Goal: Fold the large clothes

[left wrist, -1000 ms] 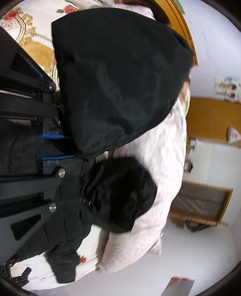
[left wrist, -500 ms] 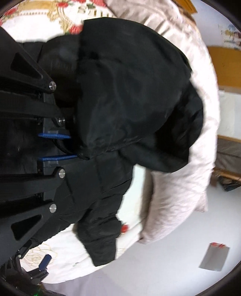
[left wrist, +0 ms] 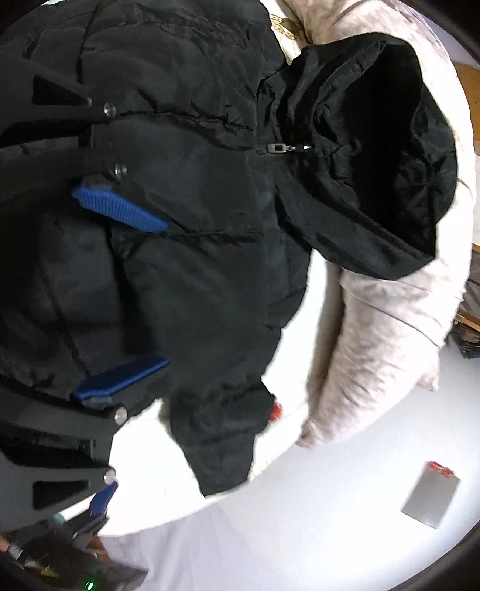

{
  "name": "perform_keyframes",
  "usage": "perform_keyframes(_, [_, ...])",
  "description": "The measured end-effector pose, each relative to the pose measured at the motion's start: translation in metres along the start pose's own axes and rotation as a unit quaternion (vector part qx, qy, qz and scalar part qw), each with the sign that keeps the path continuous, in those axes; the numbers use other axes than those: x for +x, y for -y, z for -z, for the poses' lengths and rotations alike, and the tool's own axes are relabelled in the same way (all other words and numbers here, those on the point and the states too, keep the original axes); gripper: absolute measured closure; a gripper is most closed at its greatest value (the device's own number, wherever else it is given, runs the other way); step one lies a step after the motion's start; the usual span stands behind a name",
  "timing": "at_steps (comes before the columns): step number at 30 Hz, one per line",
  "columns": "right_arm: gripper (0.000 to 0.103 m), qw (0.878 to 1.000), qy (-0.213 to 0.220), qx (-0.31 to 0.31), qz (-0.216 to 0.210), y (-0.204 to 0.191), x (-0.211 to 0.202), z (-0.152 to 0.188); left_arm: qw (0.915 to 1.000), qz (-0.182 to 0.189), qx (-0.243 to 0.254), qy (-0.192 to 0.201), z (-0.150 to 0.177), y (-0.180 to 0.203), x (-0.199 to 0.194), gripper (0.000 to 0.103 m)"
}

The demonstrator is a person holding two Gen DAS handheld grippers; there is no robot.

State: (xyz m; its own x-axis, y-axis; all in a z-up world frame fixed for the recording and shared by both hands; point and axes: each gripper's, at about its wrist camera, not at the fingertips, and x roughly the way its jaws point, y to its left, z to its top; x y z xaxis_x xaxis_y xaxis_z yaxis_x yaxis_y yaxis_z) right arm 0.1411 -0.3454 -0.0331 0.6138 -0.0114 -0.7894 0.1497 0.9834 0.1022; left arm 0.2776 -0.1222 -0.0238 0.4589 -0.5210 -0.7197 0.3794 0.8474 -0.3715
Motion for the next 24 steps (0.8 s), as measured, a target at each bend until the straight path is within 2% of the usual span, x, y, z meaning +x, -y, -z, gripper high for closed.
perform_keyframes(3, [0.011, 1.000, 0.011, -0.005, -0.010, -0.009, 0.001, -0.015, 0.9998, 0.010, 0.000, 0.018, -0.001, -0.004, -0.024, 0.020])
perform_keyframes(5, [0.014, 1.000, 0.015, -0.007, -0.022, -0.018, 0.004, -0.026, 0.9995, -0.001, 0.006, 0.031, -0.002, -0.014, -0.040, 0.019])
perform_keyframes(7, [0.024, 0.999, 0.017, -0.015, -0.035, -0.031, 0.012, -0.038, 0.9979, -0.044, 0.008, 0.047, -0.010, -0.044, -0.051, 0.019])
perform_keyframes(8, [0.032, 0.999, 0.017, -0.022, -0.038, -0.038, 0.019, -0.045, 0.9962, -0.069, 0.000, 0.053, -0.012, -0.063, -0.055, 0.019])
perform_keyframes(10, [0.049, 0.998, 0.004, -0.034, -0.048, -0.054, 0.042, -0.058, 0.9901, -0.124, -0.038, 0.052, -0.016, -0.111, -0.060, 0.020])
perform_keyframes(12, [0.052, 0.997, -0.008, -0.048, -0.055, -0.069, 0.065, -0.066, 0.9806, -0.174, -0.075, 0.052, -0.017, -0.159, -0.063, 0.021])
perform_keyframes(14, [0.052, 0.996, -0.022, -0.068, -0.051, -0.082, 0.093, -0.073, 0.9725, -0.202, -0.108, 0.043, -0.013, -0.200, -0.060, 0.023])
perform_keyframes(16, [0.053, 0.995, -0.048, -0.070, -0.044, -0.086, 0.127, -0.080, 0.9697, -0.205, -0.129, 0.033, -0.006, -0.226, -0.051, 0.024])
perform_keyframes(18, [0.053, 0.996, -0.056, -0.063, -0.041, -0.085, 0.148, -0.086, 0.9709, -0.202, -0.125, 0.031, 0.004, -0.229, -0.043, 0.024])
perform_keyframes(24, [0.053, 0.995, -0.054, -0.076, -0.022, -0.085, 0.158, -0.090, 0.9695, -0.212, -0.117, 0.041, 0.017, -0.220, -0.030, 0.024])
